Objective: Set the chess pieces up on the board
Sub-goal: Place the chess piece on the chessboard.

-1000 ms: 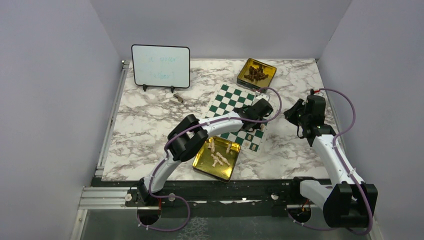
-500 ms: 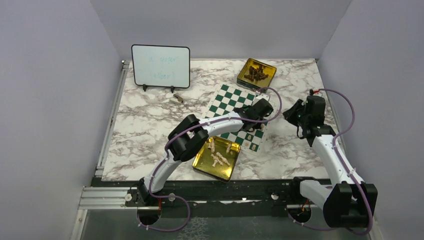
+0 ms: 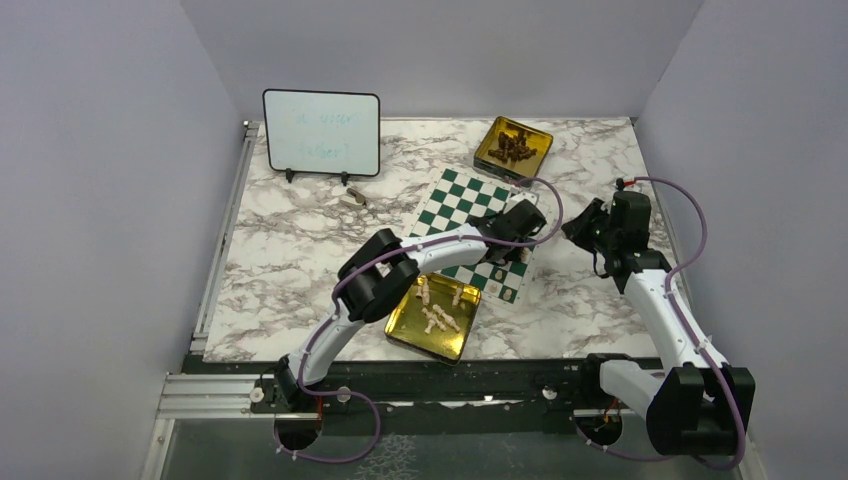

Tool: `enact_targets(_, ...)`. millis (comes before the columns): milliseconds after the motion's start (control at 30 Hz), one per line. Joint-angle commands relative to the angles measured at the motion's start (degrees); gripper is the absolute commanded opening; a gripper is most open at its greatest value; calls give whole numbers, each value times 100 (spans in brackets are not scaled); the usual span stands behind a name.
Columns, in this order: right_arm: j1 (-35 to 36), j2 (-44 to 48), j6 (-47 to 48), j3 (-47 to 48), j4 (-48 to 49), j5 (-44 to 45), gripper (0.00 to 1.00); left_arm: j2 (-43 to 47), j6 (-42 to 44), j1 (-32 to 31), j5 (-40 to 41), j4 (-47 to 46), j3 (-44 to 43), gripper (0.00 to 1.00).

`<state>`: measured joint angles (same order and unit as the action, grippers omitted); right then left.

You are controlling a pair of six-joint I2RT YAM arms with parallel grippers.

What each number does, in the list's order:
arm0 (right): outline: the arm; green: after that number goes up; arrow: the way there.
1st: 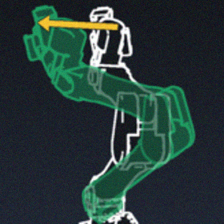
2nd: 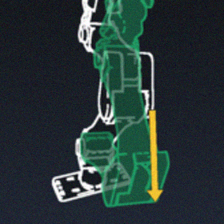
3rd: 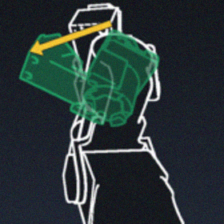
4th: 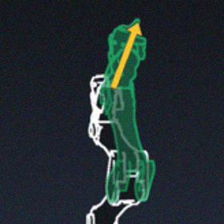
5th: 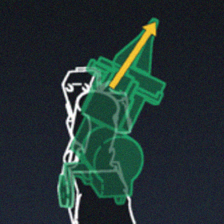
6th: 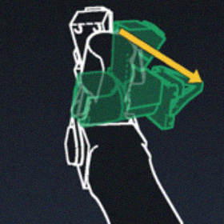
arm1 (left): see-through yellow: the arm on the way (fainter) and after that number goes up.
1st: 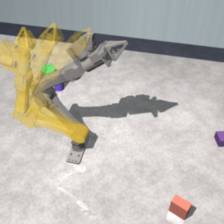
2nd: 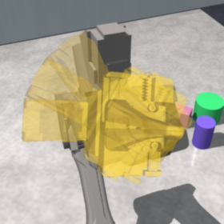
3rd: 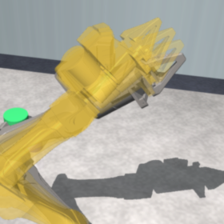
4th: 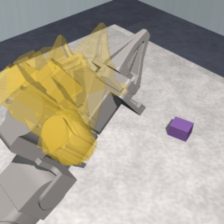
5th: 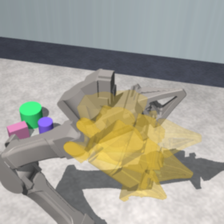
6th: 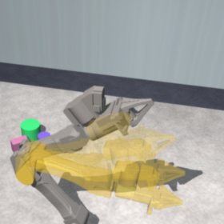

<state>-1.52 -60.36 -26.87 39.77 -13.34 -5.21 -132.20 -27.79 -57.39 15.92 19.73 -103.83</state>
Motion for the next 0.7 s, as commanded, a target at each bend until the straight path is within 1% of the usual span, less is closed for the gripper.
enact_targets(0,-33,6,92,-4,66,-456,13,489,28,-11,24,123,-255,38)
enact_targets(167,-33,15,353,209,-94,-1079,13,990,164,34,0,153,-220,41)
enact_targets(267,-33,83,561,248,-4,-1782,13,1441,195,68,29,157,-47,41)
enact_targets(367,-29,192,708,224,268,-2655,13,1864,113,197,-232,154,224,42)
enact_targets(433,-24,285,809,188,489,-3168,14,2136,6,398,-883,110,441,45)
enact_targets(500,-23,363,760,153,694,-3492,14,2408,-72,662,-1784,-111,756,46)
enact_targets(600,-24,386,460,113,981,-3879,14,2900,-85,1109,-3191,-1108,1745,46)
enact_targets(667,-22,348,250,110,1113,-4107,14,3235,-18,1385,-3751,-1813,2391,46)
